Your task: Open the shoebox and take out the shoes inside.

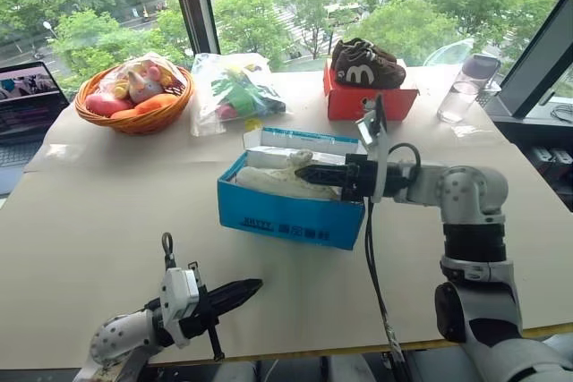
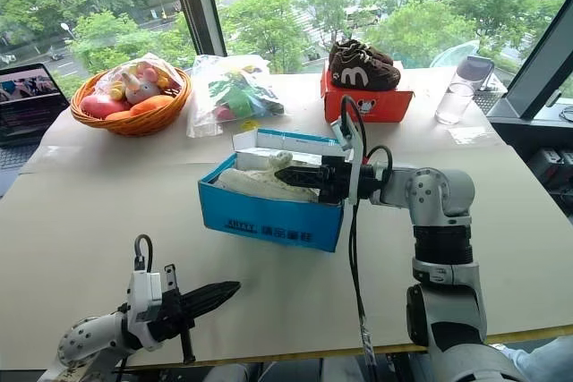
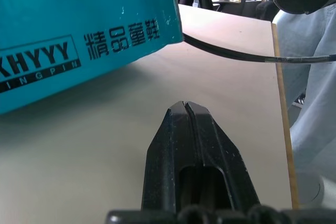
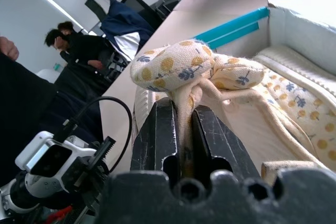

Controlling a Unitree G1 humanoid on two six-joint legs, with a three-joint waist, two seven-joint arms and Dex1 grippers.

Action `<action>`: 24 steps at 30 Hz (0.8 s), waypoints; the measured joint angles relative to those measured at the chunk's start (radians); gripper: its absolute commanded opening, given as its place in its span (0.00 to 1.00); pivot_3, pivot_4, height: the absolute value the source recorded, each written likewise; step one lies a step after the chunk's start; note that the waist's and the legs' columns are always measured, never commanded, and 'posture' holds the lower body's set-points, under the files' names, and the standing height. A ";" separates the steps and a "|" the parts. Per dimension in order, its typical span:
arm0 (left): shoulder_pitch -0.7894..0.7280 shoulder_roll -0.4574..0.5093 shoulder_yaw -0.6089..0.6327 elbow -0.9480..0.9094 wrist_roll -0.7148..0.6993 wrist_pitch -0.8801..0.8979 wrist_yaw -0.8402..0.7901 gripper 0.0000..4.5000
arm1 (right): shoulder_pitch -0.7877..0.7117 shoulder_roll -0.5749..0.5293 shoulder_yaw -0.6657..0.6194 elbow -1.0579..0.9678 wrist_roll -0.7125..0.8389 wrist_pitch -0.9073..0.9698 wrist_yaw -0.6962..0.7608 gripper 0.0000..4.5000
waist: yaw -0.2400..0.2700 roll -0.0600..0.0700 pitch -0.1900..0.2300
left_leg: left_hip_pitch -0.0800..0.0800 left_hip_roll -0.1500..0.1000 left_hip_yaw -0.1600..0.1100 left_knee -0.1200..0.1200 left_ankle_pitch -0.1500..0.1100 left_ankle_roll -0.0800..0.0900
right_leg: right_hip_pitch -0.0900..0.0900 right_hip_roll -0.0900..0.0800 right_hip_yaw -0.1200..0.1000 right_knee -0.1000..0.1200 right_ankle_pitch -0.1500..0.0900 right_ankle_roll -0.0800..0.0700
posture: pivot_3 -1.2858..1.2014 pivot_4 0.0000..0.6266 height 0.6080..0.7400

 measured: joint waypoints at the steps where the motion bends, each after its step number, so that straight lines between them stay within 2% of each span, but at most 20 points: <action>1: -0.002 0.002 0.000 0.000 0.000 0.000 0.000 0.00 | 0.003 -0.012 0.009 -0.016 -0.003 -0.004 -0.005 0.08 | 0.001 0.000 0.000 | 0.000 0.000 0.000 0.000 0.000 0.000 | 0.000 0.000 0.000 0.000 0.000 0.000 | 0.52 0.24 1.00; 9: -0.002 0.013 -0.001 0.000 0.002 0.000 0.003 0.00 | 0.036 -0.046 0.093 -0.055 -0.048 -0.095 -0.018 0.08 | 0.001 0.000 0.000 | 0.000 0.000 0.000 0.000 0.000 0.000 | 0.000 0.000 0.000 0.000 0.000 0.000 | 0.52 0.24 1.00; 12: -0.001 0.015 -0.002 0.000 0.004 0.000 0.007 0.00 | 0.070 -0.083 0.192 -0.087 -0.137 -0.193 -0.020 0.08 | 0.002 0.000 0.000 | 0.000 0.000 0.000 0.000 0.000 0.000 | 0.001 0.000 0.000 0.000 -0.003 0.005 | 0.52 0.24 1.00; 14: -0.005 0.016 -0.002 0.000 0.004 0.000 0.011 0.00 | 0.073 -0.074 0.212 -0.107 -0.139 -0.200 -0.022 0.08 | 0.000 0.000 0.000 | 0.001 0.000 0.000 0.001 0.000 0.000 | 0.001 0.000 0.001 0.001 -0.003 0.005 | 0.52 0.24 1.00; 17: -0.004 0.021 -0.003 0.001 0.006 0.000 0.012 0.00 | 0.084 -0.168 0.299 -0.169 -0.190 -0.244 0.007 0.08 | 0.005 0.000 0.000 | 0.001 0.000 0.000 0.001 0.000 0.000 | 0.001 0.000 0.001 0.001 -0.003 0.006 | 0.52 0.24 1.00; 21: -0.001 0.026 -0.002 0.001 0.017 0.000 0.013 0.00 | 0.076 -0.266 0.301 -0.232 -0.170 -0.232 0.066 0.08 | 0.013 0.000 0.000 | -0.001 0.000 0.000 0.001 0.000 0.000 | 0.000 0.000 0.001 0.000 -0.003 0.006 | 0.52 0.24 1.00; 24: 0.000 0.028 -0.002 0.001 0.018 0.000 0.014 0.00 | 0.043 -0.392 0.300 -0.317 -0.181 -0.257 0.141 0.08 | 0.018 0.000 0.000 | -0.002 0.000 0.000 0.001 0.000 0.000 | -0.001 0.000 0.000 -0.001 -0.003 0.006 | 0.52 0.24 1.00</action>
